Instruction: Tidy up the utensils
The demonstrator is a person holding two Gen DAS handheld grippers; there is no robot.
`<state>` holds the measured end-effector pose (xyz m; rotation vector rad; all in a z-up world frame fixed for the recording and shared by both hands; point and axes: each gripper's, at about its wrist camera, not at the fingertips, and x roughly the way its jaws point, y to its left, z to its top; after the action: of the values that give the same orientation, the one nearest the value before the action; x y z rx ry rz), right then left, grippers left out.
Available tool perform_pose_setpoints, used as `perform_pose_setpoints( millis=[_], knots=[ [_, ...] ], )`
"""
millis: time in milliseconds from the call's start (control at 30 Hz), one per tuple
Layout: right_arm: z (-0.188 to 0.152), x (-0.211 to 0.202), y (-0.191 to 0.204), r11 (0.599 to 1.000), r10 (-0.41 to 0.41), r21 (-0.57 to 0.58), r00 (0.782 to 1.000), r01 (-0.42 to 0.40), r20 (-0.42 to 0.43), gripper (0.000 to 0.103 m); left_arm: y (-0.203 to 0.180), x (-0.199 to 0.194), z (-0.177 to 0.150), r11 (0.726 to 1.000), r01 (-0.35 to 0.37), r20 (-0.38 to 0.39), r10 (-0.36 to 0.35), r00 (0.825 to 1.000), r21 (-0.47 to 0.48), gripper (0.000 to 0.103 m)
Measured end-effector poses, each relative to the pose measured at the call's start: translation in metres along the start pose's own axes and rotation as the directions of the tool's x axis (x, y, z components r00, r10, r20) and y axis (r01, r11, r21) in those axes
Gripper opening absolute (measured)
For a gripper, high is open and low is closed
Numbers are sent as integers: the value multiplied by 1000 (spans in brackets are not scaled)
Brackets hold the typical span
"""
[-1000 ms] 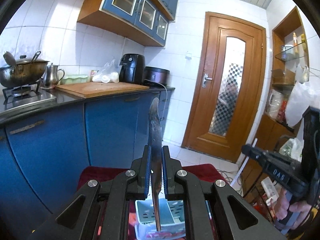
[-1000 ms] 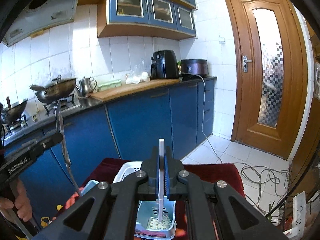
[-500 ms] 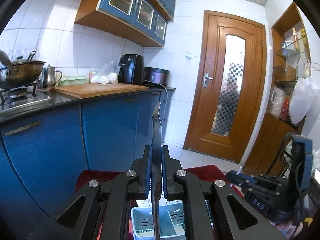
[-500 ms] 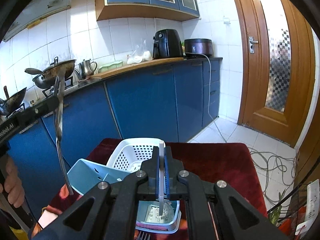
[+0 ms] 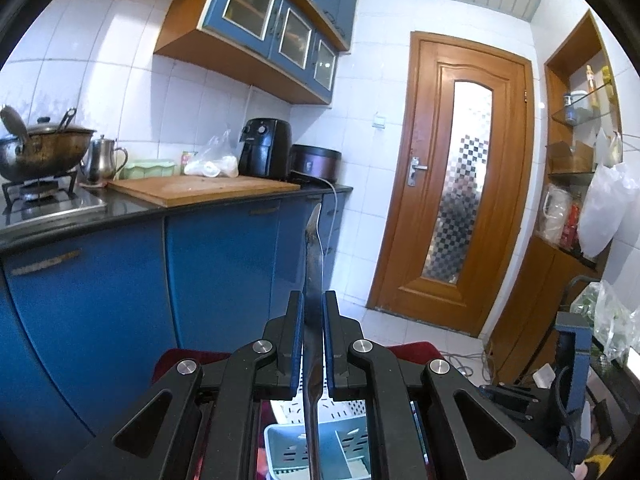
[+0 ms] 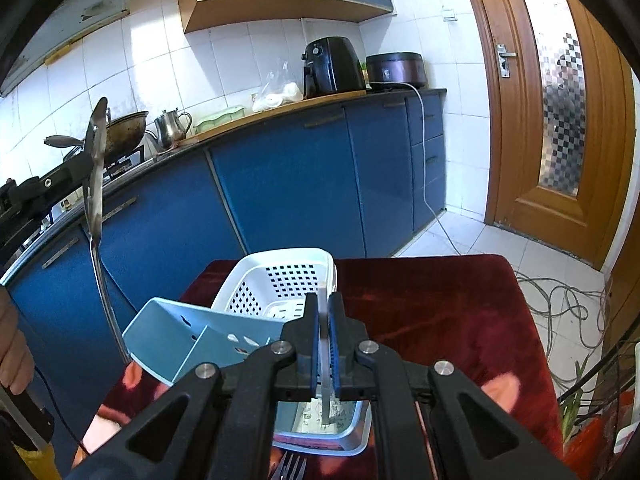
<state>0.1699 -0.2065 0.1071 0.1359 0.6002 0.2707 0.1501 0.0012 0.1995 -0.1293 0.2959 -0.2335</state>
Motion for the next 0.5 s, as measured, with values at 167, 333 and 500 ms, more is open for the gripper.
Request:
perform_pose_setpoints(
  millis=[167, 333, 500],
  knots=[
    [-1, -9, -6, 998, 46, 46, 999, -47, 13, 40, 1, 0, 5, 1000, 3, 8, -3, 1000, -12, 9],
    [-2, -26, -11, 996, 56, 69, 997, -60, 57, 48, -4, -7, 11, 1000, 0, 34, 0, 999, -1, 9],
    [-6, -38, -14, 994, 60, 83, 996, -66, 73, 49, -8, -5, 10, 1000, 0, 40, -1, 999, 5, 9]
  ],
)
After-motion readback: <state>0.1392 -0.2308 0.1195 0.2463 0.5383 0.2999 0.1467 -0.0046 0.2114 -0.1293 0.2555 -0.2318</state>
